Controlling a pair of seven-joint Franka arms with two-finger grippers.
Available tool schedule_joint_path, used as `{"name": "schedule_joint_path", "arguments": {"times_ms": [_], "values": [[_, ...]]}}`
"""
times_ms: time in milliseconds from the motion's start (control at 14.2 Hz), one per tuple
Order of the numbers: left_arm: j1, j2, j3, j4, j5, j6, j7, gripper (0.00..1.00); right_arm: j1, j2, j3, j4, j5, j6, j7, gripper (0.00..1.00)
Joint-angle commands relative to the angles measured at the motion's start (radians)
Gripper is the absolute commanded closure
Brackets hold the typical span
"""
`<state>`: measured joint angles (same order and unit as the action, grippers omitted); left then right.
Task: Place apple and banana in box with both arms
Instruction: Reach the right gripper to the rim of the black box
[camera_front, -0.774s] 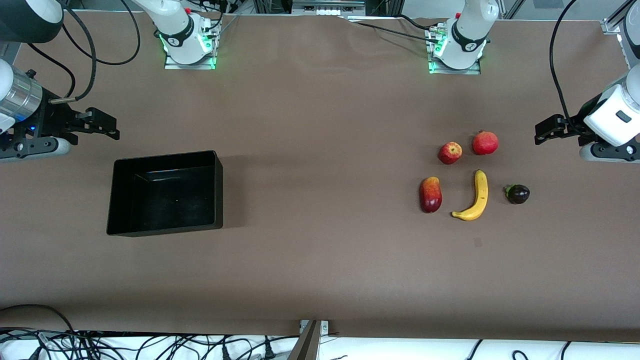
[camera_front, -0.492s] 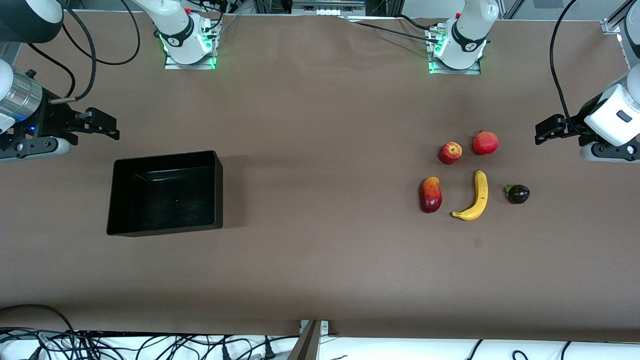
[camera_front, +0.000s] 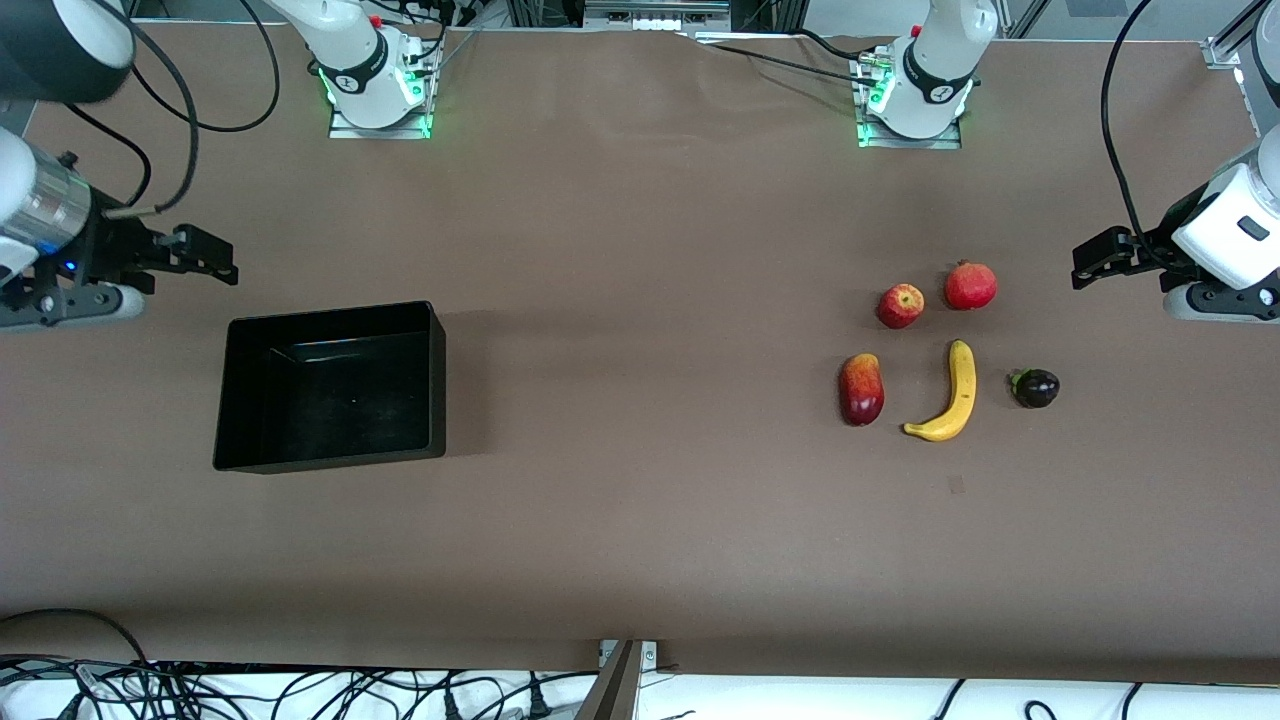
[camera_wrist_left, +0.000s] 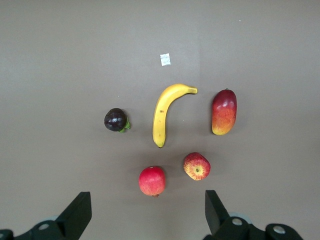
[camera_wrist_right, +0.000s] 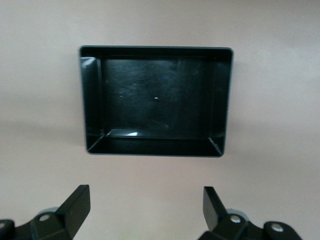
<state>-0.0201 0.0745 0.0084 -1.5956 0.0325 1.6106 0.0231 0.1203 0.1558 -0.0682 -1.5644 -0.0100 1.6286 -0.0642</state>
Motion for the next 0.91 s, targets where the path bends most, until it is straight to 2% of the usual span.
{"name": "schedule_joint_path", "arguments": {"times_ms": [0,281,704,774,844], "values": [[-0.004,0.008,0.001,0.029,-0.009,-0.021,-0.002,0.00,-0.010,0.031,-0.030,-0.136,-0.044,0.170,0.004,0.00],[-0.004,0.010,0.001,0.029,-0.009,-0.021,-0.002,0.00,-0.019,0.158,-0.122,-0.264,-0.035,0.442,-0.068,0.00],[-0.004,0.014,0.002,0.048,-0.014,-0.021,-0.003,0.00,-0.089,0.275,-0.122,-0.382,-0.021,0.664,-0.091,0.00],[-0.003,0.014,0.002,0.048,-0.013,-0.021,-0.002,0.00,-0.100,0.280,-0.122,-0.402,-0.006,0.684,-0.103,0.04],[-0.003,0.014,0.002,0.048,-0.013,-0.021,-0.003,0.00,-0.105,0.287,-0.122,-0.408,0.013,0.689,-0.127,0.16]]}}
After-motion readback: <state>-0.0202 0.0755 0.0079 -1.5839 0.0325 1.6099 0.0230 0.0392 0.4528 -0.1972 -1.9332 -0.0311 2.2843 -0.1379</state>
